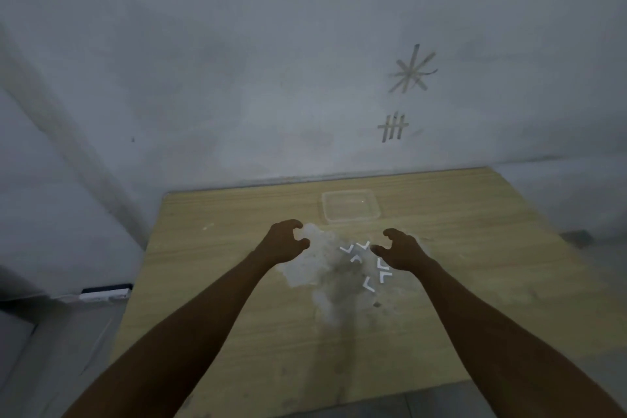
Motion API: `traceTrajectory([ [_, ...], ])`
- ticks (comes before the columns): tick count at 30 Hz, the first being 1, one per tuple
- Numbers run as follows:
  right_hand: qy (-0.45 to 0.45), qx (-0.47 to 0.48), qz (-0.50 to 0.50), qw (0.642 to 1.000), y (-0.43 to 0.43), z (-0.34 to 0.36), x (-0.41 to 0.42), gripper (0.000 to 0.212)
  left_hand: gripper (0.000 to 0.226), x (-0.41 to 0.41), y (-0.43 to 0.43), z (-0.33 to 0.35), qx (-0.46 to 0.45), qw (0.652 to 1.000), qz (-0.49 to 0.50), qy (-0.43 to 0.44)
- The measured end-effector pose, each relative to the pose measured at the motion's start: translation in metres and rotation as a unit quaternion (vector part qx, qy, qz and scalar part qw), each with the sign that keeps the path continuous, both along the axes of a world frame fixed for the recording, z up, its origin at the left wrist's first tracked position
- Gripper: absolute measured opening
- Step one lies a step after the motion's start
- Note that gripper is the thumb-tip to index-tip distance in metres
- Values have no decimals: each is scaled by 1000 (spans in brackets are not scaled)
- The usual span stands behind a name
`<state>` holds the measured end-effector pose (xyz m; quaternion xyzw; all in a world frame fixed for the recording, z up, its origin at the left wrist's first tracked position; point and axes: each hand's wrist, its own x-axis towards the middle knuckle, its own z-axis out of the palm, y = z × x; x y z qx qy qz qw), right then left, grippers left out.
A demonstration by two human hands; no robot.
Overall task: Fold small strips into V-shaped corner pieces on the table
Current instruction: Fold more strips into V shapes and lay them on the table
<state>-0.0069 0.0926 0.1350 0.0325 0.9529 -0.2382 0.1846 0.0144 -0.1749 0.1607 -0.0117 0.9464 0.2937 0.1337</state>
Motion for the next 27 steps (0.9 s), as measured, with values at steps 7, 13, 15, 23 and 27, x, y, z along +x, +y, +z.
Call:
traceTrajectory([
  [7, 0, 1, 32, 999, 16, -6, -8, 68, 55, 12, 34, -13, -1, 1000, 4, -30],
  [13, -13, 10, 38, 999, 15, -16, -12, 68, 54, 7, 28, -24, -8, 999, -7, -40],
  [15, -15, 9, 33, 999, 12, -19, -11, 67, 53, 3, 23, -25, -4, 999, -10, -37],
  [23, -10, 38, 62, 997, 12, -23, -7, 51, 37, -5, 21, -31, -23, 997, -61, -46],
  [27, -12, 43, 66, 997, 30, -26, -8, 53, 33, -14, 37, -34, -9, 997, -64, -49],
])
